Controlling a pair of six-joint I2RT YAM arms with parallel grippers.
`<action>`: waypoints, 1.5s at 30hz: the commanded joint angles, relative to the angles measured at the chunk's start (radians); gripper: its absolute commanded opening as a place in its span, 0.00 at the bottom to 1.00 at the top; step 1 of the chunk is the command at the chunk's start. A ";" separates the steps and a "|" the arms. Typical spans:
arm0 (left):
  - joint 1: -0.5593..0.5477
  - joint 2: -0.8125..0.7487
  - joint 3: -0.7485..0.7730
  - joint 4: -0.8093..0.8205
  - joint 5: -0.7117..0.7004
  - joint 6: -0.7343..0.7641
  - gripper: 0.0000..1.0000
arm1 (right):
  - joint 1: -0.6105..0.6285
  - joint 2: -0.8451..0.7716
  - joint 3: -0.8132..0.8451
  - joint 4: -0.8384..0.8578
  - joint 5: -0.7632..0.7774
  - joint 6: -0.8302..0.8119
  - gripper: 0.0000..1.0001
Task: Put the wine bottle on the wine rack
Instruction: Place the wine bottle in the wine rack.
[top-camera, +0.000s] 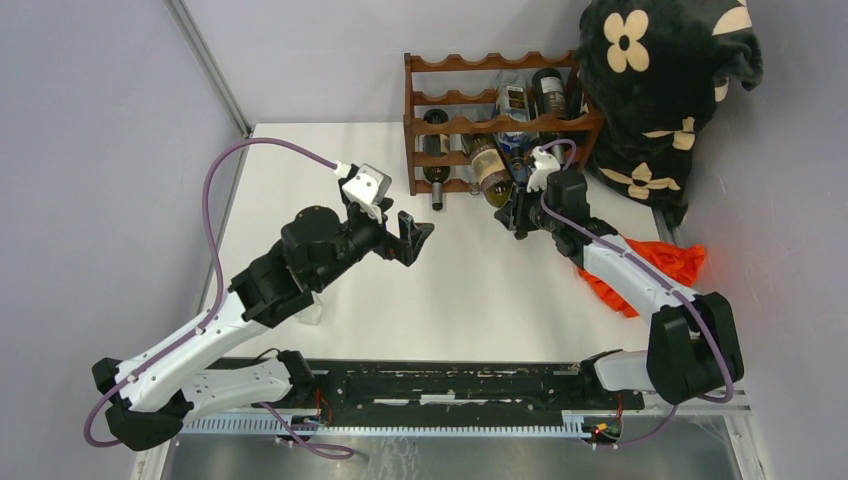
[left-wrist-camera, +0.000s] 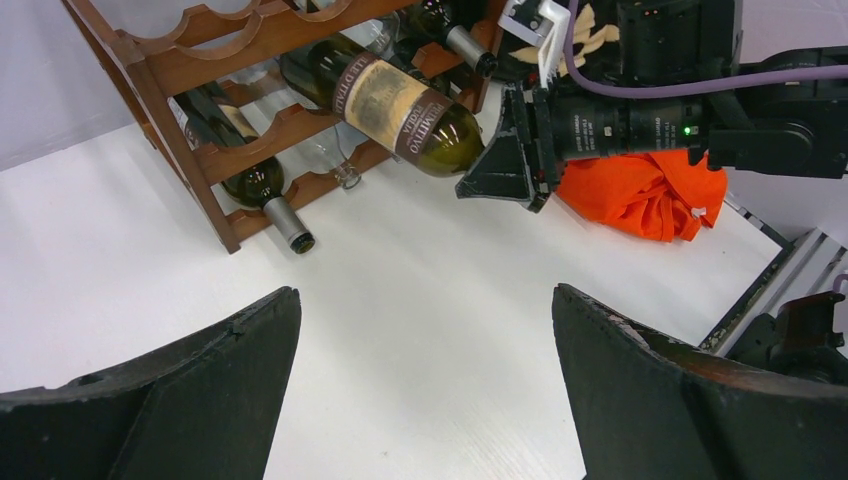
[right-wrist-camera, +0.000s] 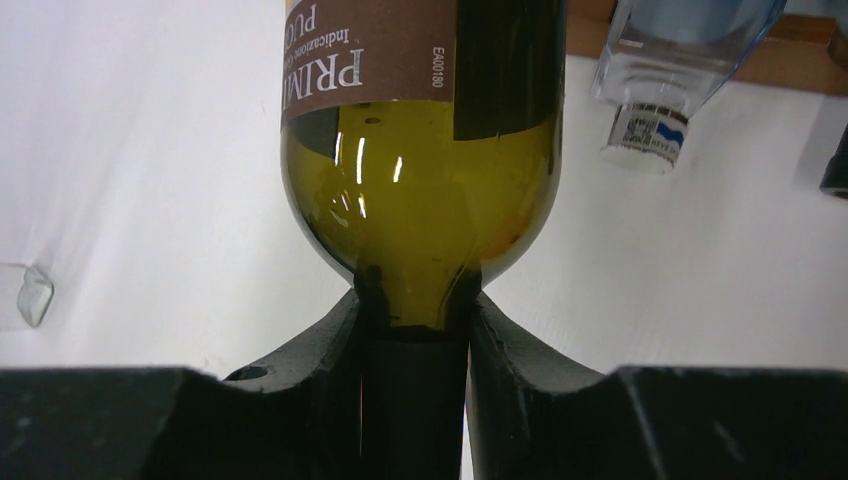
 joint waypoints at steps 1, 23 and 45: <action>0.003 -0.013 0.036 0.038 -0.015 -0.012 1.00 | 0.033 0.024 0.141 0.203 0.111 0.058 0.01; 0.003 -0.008 0.034 0.020 -0.033 -0.027 1.00 | 0.084 0.325 0.445 0.266 0.284 0.212 0.06; 0.003 0.022 0.034 0.019 -0.048 -0.028 1.00 | 0.096 0.485 0.634 0.258 0.317 0.240 0.10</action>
